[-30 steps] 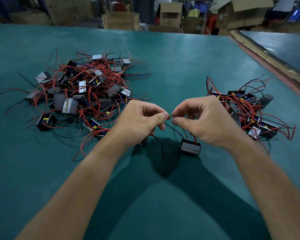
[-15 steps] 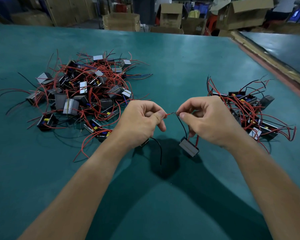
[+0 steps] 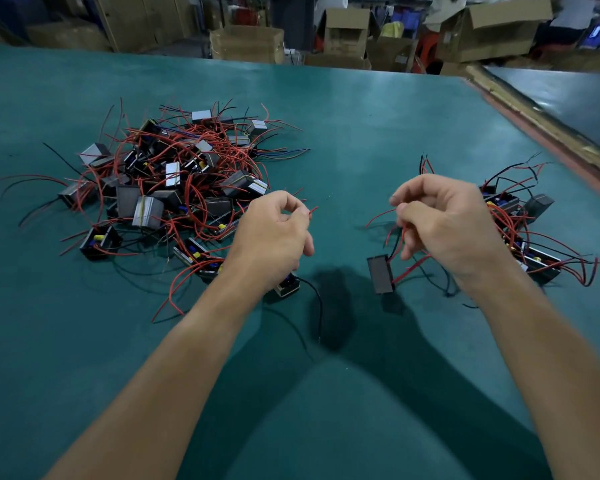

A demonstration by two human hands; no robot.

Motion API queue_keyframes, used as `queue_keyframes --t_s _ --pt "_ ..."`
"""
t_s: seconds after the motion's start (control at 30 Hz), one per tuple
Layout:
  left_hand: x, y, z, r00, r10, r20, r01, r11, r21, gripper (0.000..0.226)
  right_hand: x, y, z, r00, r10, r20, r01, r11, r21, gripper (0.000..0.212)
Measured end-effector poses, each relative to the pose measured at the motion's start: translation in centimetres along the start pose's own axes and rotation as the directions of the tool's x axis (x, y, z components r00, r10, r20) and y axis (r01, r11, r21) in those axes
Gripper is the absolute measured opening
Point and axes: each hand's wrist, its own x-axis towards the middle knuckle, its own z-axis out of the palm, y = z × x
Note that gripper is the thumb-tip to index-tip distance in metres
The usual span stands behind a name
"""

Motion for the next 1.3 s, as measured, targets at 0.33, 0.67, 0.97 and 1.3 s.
queue_keyframes --t_s 0.33,0.67,0.97,1.3 --pt "-1.1 1.1 0.6 0.971 0.041 0.237 -0.004 0.988 -0.155 0.027 -1.0 -0.3 1.1 0.962 0.104 0.252 -0.088 0.993 -0.072 0.027" --pt "-1.5 1.3 0.7 0.952 0.027 0.305 0.031 0.983 -0.181 0.023 -1.4 -0.9 1.1 0.919 0.188 0.346 -0.212 0.977 0.033 0.017" --pt "-1.8 1.4 0.7 0.924 0.012 0.382 0.065 0.98 -0.188 0.016 -1.5 -1.2 1.6 0.924 0.181 0.337 -0.23 0.967 0.113 0.017" --pt "-1.7 0.8 0.7 0.925 0.074 0.373 -0.022 0.99 -0.141 0.016 -1.7 -1.2 1.6 0.921 0.17 0.352 -0.223 0.968 0.116 0.011"
